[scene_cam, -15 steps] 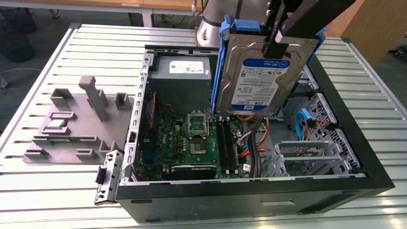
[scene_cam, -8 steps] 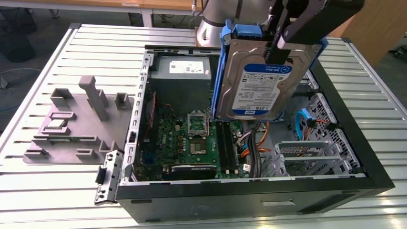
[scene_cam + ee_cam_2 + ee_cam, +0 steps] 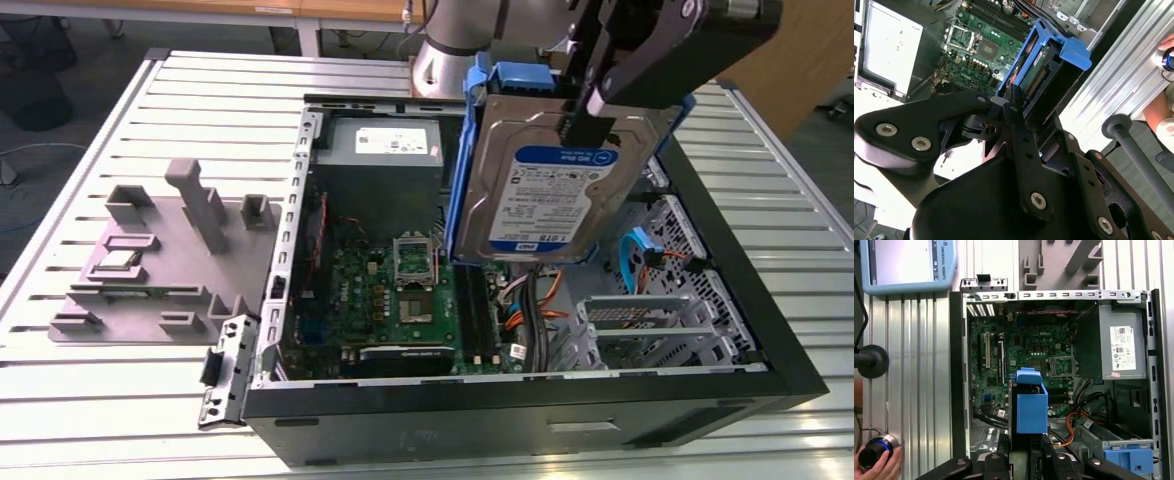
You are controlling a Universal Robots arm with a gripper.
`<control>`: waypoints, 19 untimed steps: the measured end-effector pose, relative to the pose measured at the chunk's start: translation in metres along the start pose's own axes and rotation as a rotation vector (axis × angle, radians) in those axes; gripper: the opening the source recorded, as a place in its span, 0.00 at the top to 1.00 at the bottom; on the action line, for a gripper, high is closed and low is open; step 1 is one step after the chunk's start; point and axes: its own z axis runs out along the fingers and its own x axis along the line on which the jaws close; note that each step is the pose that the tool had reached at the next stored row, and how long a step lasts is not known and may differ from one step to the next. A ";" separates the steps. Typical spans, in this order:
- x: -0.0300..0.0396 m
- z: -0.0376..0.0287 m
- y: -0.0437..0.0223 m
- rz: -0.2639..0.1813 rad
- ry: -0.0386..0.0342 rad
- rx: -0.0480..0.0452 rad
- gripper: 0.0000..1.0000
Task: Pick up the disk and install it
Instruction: 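Pick up the disk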
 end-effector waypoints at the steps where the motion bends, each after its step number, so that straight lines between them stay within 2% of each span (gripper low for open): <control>1: 0.0010 0.0001 0.0000 0.000 -0.0001 0.0000 0.65; 12: 0.0073 0.0012 -0.0007 0.000 -0.0002 0.0001 0.65; 19: 0.0077 0.0024 -0.0076 0.000 0.0000 0.0000 0.65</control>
